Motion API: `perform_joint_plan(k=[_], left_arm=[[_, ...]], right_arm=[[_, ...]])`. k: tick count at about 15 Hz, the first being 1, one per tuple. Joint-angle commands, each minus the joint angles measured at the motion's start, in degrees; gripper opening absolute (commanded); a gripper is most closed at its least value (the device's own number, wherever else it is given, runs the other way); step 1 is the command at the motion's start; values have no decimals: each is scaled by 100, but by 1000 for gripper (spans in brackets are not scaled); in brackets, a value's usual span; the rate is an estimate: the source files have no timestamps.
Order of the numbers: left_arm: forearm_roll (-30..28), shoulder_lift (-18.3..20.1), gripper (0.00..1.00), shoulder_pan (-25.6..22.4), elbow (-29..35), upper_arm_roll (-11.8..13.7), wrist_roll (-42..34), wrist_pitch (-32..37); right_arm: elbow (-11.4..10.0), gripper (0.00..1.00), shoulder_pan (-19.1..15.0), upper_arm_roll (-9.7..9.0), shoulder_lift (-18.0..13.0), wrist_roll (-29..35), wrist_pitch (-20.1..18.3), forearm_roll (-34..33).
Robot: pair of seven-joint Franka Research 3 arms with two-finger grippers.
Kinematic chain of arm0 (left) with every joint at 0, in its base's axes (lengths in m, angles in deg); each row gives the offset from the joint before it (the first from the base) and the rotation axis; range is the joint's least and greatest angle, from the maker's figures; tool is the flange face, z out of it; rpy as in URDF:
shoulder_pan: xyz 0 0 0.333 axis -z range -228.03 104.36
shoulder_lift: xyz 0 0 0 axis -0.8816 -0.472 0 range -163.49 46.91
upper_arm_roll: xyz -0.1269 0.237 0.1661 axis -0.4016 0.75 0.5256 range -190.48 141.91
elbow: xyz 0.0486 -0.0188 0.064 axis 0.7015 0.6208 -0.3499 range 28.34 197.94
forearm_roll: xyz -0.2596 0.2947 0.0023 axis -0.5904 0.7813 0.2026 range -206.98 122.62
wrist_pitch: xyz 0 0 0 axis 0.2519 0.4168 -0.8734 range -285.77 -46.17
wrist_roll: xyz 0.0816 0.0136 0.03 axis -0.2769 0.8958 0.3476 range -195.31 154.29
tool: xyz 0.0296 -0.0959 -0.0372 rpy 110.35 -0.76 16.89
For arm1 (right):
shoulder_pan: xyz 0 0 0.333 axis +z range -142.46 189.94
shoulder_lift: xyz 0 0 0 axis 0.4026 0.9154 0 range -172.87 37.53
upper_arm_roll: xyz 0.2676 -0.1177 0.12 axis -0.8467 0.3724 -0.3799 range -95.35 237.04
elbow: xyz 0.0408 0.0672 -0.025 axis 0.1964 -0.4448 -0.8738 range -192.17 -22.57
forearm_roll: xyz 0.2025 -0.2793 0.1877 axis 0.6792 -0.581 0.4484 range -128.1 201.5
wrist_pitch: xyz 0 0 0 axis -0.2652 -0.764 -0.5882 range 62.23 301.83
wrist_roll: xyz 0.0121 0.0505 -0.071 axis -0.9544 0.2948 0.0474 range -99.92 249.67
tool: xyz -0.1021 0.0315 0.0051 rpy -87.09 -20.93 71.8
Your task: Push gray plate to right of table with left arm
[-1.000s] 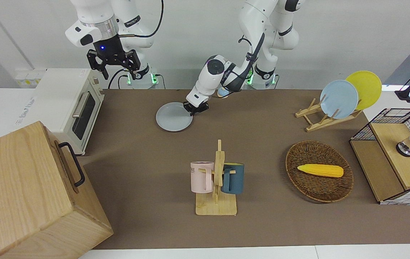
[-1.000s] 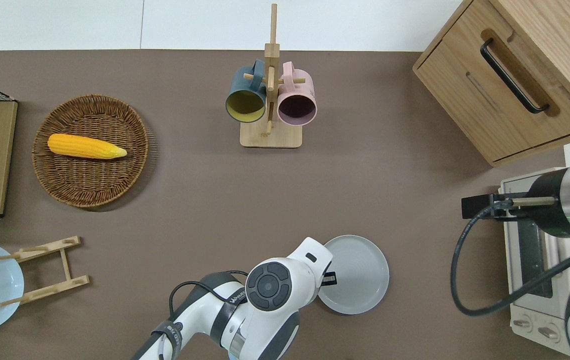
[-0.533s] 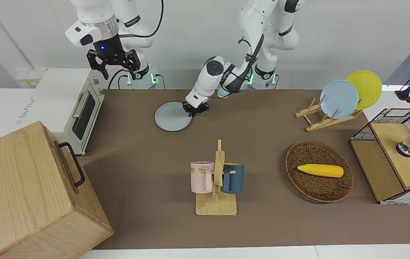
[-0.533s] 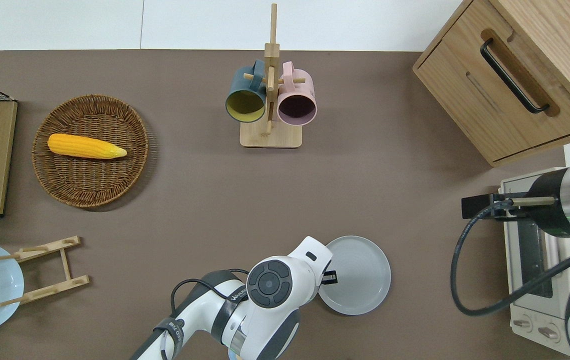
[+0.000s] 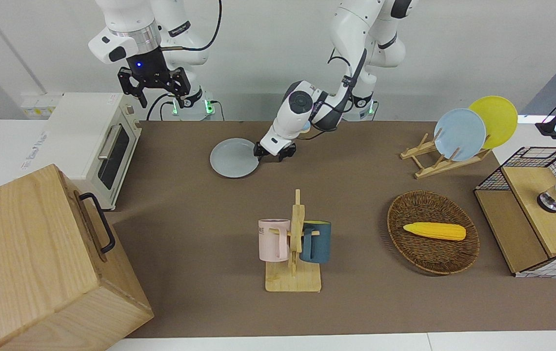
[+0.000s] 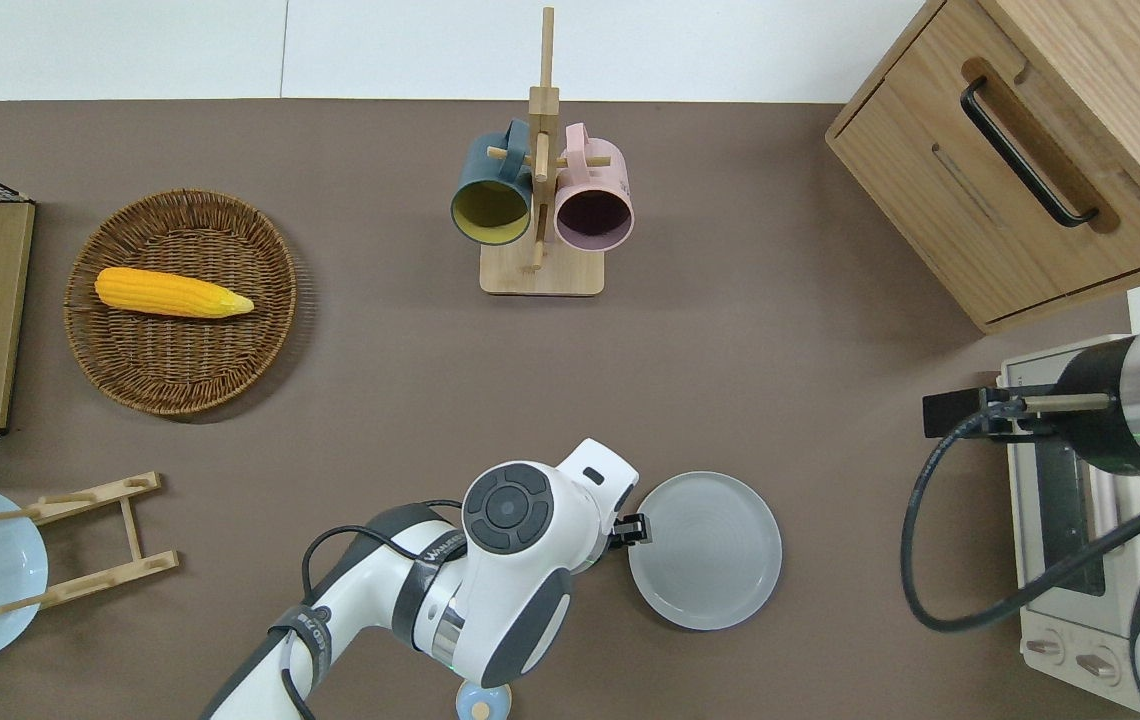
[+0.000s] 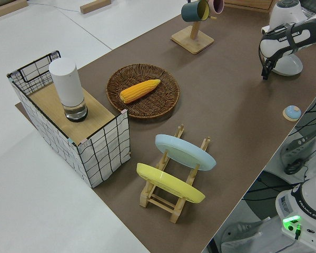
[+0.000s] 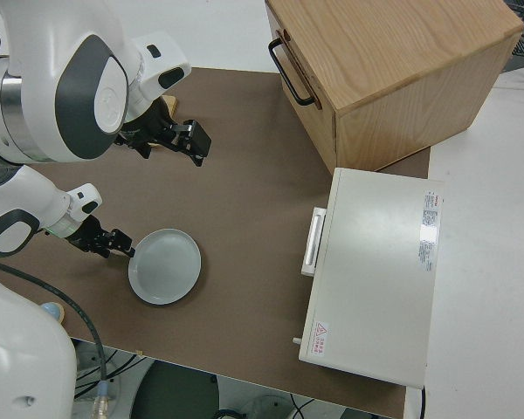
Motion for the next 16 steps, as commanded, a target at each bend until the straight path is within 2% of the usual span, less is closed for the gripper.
perform_joint_plan(k=[1,6,8,10,12,14,16], left_arm=[[65,186,983,-328,-160,72,-294,644],[46,528,991,-820,-538,186,-689,1734],[91,870,991,-996,-547,344,-1022,2164],[99,1248,991,-1215,-547,668,-1602,2700],[256,1582,991,-1348,-547,1098,-2068,3114],[634,1820,991,-1375,-556,1529,-2245,3308],[854,1987,991,-1497,-564,1776,-2290,3397]], right_arm=[[-156,996,-138,-83,-157,58,2,123],[-156,996,-138,-83,-157,58,2,123],[-156,996,-138,-83,-157,58,2,123],[-156,996,-138,-83,-157,58,2,123],[-156,996,-138,-83,-157,58,1,123],[-156,996,-138,-83,-157,67,2,123],[-156,996,-138,-83,-157,58,2,123]])
